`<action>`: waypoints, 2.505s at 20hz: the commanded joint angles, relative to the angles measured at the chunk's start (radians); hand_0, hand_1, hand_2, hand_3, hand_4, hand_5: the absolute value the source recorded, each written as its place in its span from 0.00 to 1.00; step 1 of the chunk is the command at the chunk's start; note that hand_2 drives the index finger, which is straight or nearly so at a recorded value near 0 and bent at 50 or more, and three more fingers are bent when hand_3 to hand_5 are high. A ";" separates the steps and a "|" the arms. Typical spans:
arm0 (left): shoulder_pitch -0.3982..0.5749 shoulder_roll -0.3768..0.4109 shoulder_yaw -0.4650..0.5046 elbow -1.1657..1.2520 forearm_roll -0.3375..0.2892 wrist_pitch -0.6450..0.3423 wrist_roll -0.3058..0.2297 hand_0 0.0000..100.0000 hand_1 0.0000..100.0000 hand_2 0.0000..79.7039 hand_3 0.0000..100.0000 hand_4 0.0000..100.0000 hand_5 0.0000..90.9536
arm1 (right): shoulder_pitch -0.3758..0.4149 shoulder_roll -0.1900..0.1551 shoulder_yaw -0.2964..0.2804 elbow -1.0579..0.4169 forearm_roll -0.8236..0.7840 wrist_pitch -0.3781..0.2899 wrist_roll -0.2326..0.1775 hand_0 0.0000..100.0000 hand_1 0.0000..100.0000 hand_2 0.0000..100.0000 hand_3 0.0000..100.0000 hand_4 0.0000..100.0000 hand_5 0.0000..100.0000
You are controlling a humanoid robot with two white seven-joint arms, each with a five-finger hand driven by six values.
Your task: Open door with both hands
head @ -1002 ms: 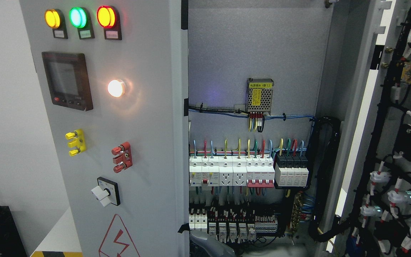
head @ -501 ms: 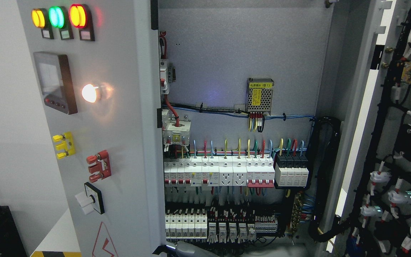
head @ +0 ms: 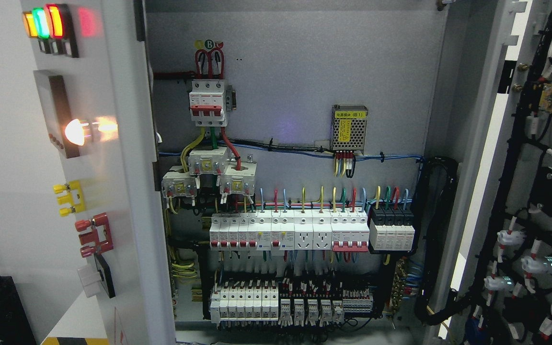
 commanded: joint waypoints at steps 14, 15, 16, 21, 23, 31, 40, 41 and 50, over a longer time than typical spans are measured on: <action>-0.001 0.000 0.000 0.000 0.000 0.001 0.000 0.00 0.00 0.00 0.00 0.00 0.00 | -0.034 0.112 0.205 -0.009 0.014 0.008 -0.089 0.39 0.00 0.00 0.00 0.00 0.00; -0.001 0.000 0.000 0.000 0.000 -0.001 0.000 0.00 0.00 0.00 0.00 0.00 0.00 | -0.043 0.117 0.208 0.003 0.014 0.008 -0.089 0.39 0.00 0.00 0.00 0.00 0.00; -0.001 0.000 0.000 0.000 0.000 0.001 0.000 0.00 0.00 0.00 0.00 0.00 0.00 | -0.052 0.118 0.210 0.016 0.014 0.008 -0.089 0.39 0.00 0.00 0.00 0.00 0.00; 0.001 0.000 0.000 0.002 0.000 0.001 0.000 0.00 0.00 0.00 0.00 0.00 0.00 | -0.097 0.146 0.220 0.065 0.015 0.021 -0.100 0.39 0.00 0.00 0.00 0.00 0.00; -0.001 0.000 0.000 0.002 0.000 0.001 0.000 0.00 0.00 0.00 0.00 0.00 0.00 | -0.101 0.152 0.237 0.071 0.015 0.037 -0.100 0.39 0.00 0.00 0.00 0.00 0.00; -0.001 0.000 0.000 0.005 0.000 0.001 0.000 0.00 0.00 0.00 0.00 0.00 0.00 | -0.144 0.154 0.250 0.105 0.014 0.039 -0.100 0.39 0.00 0.00 0.00 0.00 0.00; 0.025 -0.005 -0.096 -0.197 -0.009 -0.051 0.000 0.00 0.00 0.00 0.00 0.00 0.00 | -0.166 0.155 0.267 0.105 0.014 0.041 -0.100 0.39 0.00 0.00 0.00 0.00 0.00; 0.053 -0.003 -0.112 -0.254 -0.007 -0.071 0.000 0.00 0.00 0.00 0.00 0.00 0.00 | -0.164 0.154 0.262 0.105 0.014 0.039 -0.100 0.39 0.00 0.00 0.00 0.00 0.00; 0.306 0.067 -0.195 -0.915 -0.017 -0.091 -0.009 0.00 0.00 0.00 0.00 0.00 0.00 | -0.150 0.138 0.135 0.151 0.014 0.031 -0.100 0.39 0.00 0.00 0.00 0.00 0.00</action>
